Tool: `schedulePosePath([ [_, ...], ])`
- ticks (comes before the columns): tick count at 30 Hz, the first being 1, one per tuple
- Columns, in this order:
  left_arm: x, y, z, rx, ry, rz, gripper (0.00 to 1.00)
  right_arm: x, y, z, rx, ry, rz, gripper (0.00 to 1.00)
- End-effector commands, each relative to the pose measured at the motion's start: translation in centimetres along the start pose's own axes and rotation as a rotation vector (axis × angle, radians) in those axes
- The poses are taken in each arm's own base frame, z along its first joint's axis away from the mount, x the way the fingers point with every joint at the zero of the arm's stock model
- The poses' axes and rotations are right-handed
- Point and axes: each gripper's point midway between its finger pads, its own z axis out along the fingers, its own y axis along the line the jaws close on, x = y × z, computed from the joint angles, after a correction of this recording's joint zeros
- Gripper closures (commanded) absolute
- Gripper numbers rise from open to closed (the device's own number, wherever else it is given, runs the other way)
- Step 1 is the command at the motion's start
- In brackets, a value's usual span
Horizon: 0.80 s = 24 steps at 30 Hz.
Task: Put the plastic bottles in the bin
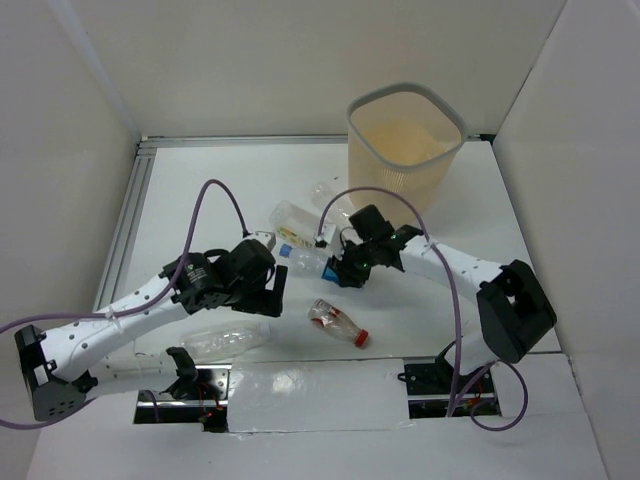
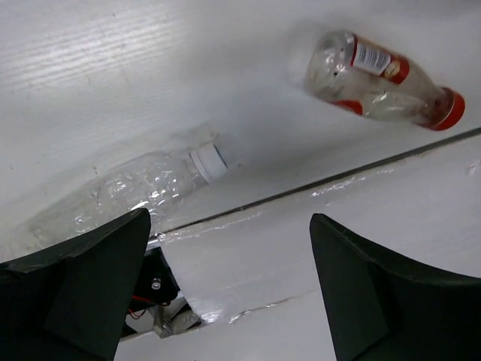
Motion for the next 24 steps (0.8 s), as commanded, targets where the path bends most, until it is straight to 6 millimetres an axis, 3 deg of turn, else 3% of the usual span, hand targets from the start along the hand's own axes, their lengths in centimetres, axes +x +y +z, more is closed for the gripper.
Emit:
schedulePosePath([
  [1, 1.8, -1.5, 0.3, 0.07, 0.082, -0.005, 0.0, -8.8, -1.5, -7.0, -0.011, -0.247, -0.173, 0.7],
  [3, 2.1, -2.7, 0.5, 0.106, 0.082, 0.023, 0.0, -11.3, -1.6, -9.6, -0.016, -0.315, -0.206, 0.7],
  [4, 2.4, -3.3, 0.7, 0.126, 0.084, 0.009, 0.0, -14.0, -3.0, -11.9, 0.03, -0.379, -0.234, 0.7],
  [7, 2.4, -6.5, 1.6, 0.19, 0.069, -0.019, 0.0, -18.0, -5.3, -15.1, 0.114, -0.485, -0.187, 0.7],
  [9, 2.1, -8.5, 2.2, 0.219, 0.042, -0.048, 0.0, -21.6, -8.1, -18.9, 0.265, -0.599, -0.181, 0.7],
  [11, 1.9, -9.8, 3.3, 0.228, 0.053, -0.103, 0.0, -23.9, -9.9, -22.3, 0.365, -0.693, -0.134, 0.69],
  [12, 1.3, -10.7, 3.8, 0.259, 0.03, -0.111, 0.0, -24.7, -12.1, -24.0, 0.474, -0.734, -0.102, 0.69],
  [15, 1.0, -12.5, 5.2, 0.289, 0.036, -0.103, 0.0, -25.4, -16.2, -27.0, 0.635, -0.794, -0.003, 0.68],
  [17, -0.1, -13.6, 5.3, 0.283, 0.028, -0.118, 0.0, -24.5, -19.9, -28.6, 0.745, -0.801, 0.071, 0.67],
  [18, -0.1, -13.1, 6.5, 0.224, 0.05, -0.148, 0.0, -24.1, -21.1, -28.9, 0.771, -0.795, 0.087, 0.67],
  [19, -1.3, -13.5, 6.5, 0.215, 0.046, -0.182, 0.0, -23.2, -22.8, -28.3, 0.798, -0.768, 0.117, 0.67],
  [21, -0.9, -12.4, 8.0, 0.108, 0.103, -0.257, 0.0, -21.5, -25.0, -28.9, 0.844, -0.751, 0.173, 0.65],
  [22, -1.5, -12.2, 8.3, 0.09, 0.117, -0.321, 0.0, -20.6, -26.4, -29.1, 0.865, -0.739, 0.192, 0.62],
  [24, -1.6, -12.7, 8.5, 0.098, 0.139, -0.396, 0.0, -20.0, -27.3, -29.2, 0.86, -0.716, 0.211, 0.53],
])
